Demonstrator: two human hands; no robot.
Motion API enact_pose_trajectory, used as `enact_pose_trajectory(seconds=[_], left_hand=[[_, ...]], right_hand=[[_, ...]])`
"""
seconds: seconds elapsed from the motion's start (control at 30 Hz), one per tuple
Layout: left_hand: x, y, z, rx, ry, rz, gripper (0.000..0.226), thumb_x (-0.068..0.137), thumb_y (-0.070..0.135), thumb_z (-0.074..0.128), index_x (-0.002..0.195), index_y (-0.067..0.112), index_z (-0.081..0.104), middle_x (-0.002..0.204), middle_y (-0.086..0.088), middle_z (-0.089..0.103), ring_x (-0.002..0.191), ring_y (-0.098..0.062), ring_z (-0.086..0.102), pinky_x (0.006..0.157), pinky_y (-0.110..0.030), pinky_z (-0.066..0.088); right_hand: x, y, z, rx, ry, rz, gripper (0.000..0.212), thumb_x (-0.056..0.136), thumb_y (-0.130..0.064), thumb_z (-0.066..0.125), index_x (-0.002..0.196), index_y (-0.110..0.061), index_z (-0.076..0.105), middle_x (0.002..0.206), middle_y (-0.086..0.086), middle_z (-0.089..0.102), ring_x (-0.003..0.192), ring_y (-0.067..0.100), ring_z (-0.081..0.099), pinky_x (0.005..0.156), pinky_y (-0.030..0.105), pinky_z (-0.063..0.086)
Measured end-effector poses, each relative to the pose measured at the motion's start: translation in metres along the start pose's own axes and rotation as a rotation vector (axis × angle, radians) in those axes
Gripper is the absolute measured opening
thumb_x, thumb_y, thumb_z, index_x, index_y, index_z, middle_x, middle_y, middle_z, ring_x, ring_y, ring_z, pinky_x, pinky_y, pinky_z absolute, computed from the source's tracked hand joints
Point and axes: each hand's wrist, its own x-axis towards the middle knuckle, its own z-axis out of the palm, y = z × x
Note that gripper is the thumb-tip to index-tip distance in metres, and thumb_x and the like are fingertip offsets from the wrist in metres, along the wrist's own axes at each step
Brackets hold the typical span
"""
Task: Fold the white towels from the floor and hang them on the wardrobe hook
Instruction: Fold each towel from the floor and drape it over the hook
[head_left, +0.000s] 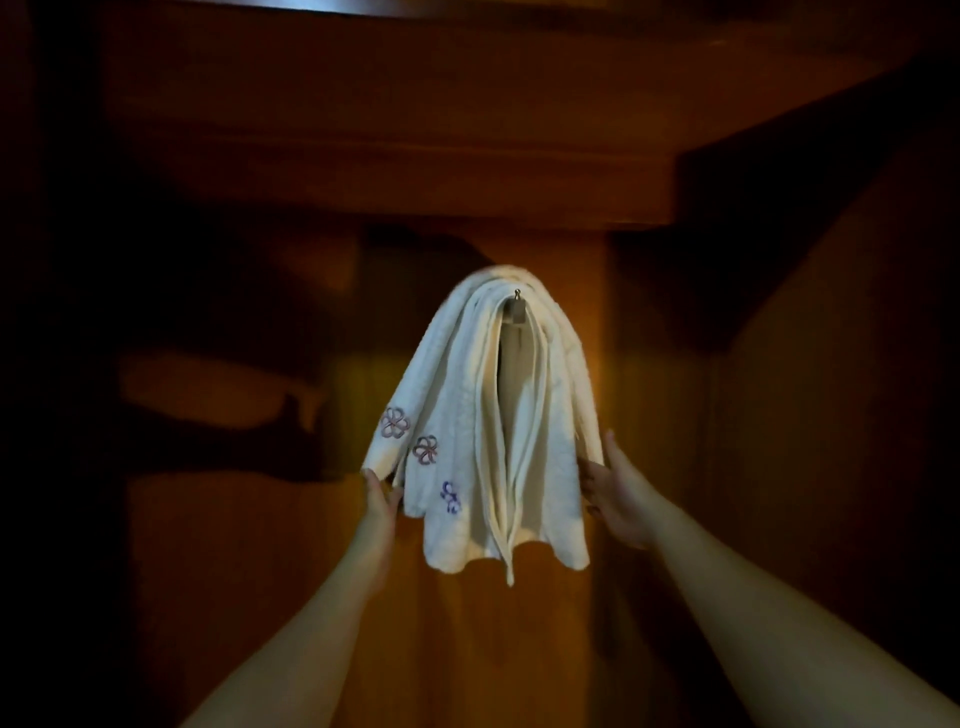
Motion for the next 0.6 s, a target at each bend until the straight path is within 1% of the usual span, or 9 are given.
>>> enact_pose_trajectory(seconds=[0.07,0.13,0.23,0.3,0.4,0.47,0.53,0.57,0.6], left_hand=[[-0.020,-0.007,0.001,0.092,-0.024,-0.047,0.092,0.092,0.075,-0.004,0.152,0.023,0.042,0.161,-0.004,0.034,0.152,-0.027,0.020,0.121,-0.053,0.008],[-0.041,-0.008,0.003,0.170,-0.058,-0.051,0.085,0.094,0.074,0.001,0.152,0.026,0.041,0.161,-0.005,0.034,0.151,-0.028,0.023,0.120,-0.054,0.013],[-0.067,-0.006,0.003,0.292,-0.091,-0.010,0.059,0.105,0.059,0.026,0.143,0.021,0.052,0.151,-0.010,0.048,0.135,-0.028,0.046,0.107,-0.048,0.035],[-0.080,-0.008,0.001,0.360,-0.090,0.021,0.045,0.107,0.044,0.038,0.135,0.015,0.057,0.140,-0.013,0.056,0.120,-0.026,0.055,0.098,-0.041,0.041],[-0.105,-0.015,-0.004,0.447,-0.113,0.062,0.042,0.106,0.040,0.045,0.137,0.014,0.056,0.129,-0.004,0.058,0.115,-0.023,0.054,0.093,-0.037,0.041],[-0.129,-0.022,-0.009,0.483,-0.153,0.105,0.040,0.105,0.039,0.049,0.135,0.015,0.059,0.120,0.002,0.057,0.108,-0.017,0.053,0.086,-0.031,0.039],[-0.155,-0.032,-0.015,0.529,-0.197,0.155,0.032,0.104,0.032,0.053,0.127,0.011,0.063,0.118,-0.004,0.063,0.091,-0.013,0.055,0.068,-0.022,0.041],[-0.170,-0.038,-0.020,0.545,-0.217,0.171,0.027,0.103,0.027,0.055,0.121,0.010,0.065,0.115,-0.009,0.066,0.082,-0.012,0.055,0.059,-0.017,0.038],[-0.185,-0.046,-0.027,0.562,-0.240,0.181,0.023,0.103,0.024,0.056,0.118,0.009,0.065,0.113,-0.010,0.066,0.080,-0.012,0.055,0.054,-0.015,0.036]], right_hand=[[-0.017,0.016,0.001,-0.021,0.041,0.043,0.105,0.084,-0.089,0.013,0.161,-0.017,0.026,0.167,0.008,0.025,0.155,0.027,0.017,0.126,0.051,0.001],[-0.034,0.027,0.003,-0.049,0.092,0.053,0.102,0.087,-0.087,0.013,0.160,-0.019,0.028,0.167,0.008,0.025,0.155,0.027,0.017,0.124,0.049,0.003],[-0.066,0.037,0.008,-0.089,0.167,0.003,0.093,0.092,-0.081,0.020,0.156,-0.016,0.036,0.162,0.011,0.035,0.152,0.028,0.025,0.124,0.047,0.010],[-0.092,0.043,0.011,-0.110,0.216,-0.047,0.083,0.097,-0.073,0.028,0.152,-0.012,0.042,0.156,0.013,0.044,0.147,0.028,0.036,0.122,0.046,0.018],[-0.144,0.055,0.023,-0.186,0.275,-0.059,0.053,0.101,-0.061,0.039,0.126,-0.020,0.060,0.142,0.008,0.058,0.123,0.018,0.056,0.111,0.038,0.034],[-0.179,0.066,0.036,-0.237,0.310,-0.039,0.036,0.103,-0.054,0.042,0.113,-0.027,0.063,0.135,0.002,0.063,0.107,0.007,0.058,0.102,0.033,0.036],[-0.213,0.079,0.049,-0.326,0.346,-0.047,0.032,0.105,-0.047,0.042,0.120,-0.026,0.062,0.136,0.001,0.062,0.104,0.005,0.057,0.101,0.032,0.035],[-0.231,0.088,0.058,-0.392,0.354,-0.050,0.033,0.106,-0.046,0.042,0.126,-0.027,0.060,0.140,0.001,0.060,0.110,0.008,0.057,0.104,0.033,0.036],[-0.249,0.099,0.066,-0.482,0.344,-0.044,0.036,0.105,-0.047,0.043,0.132,-0.028,0.058,0.143,-0.002,0.057,0.118,0.010,0.055,0.108,0.035,0.037]])
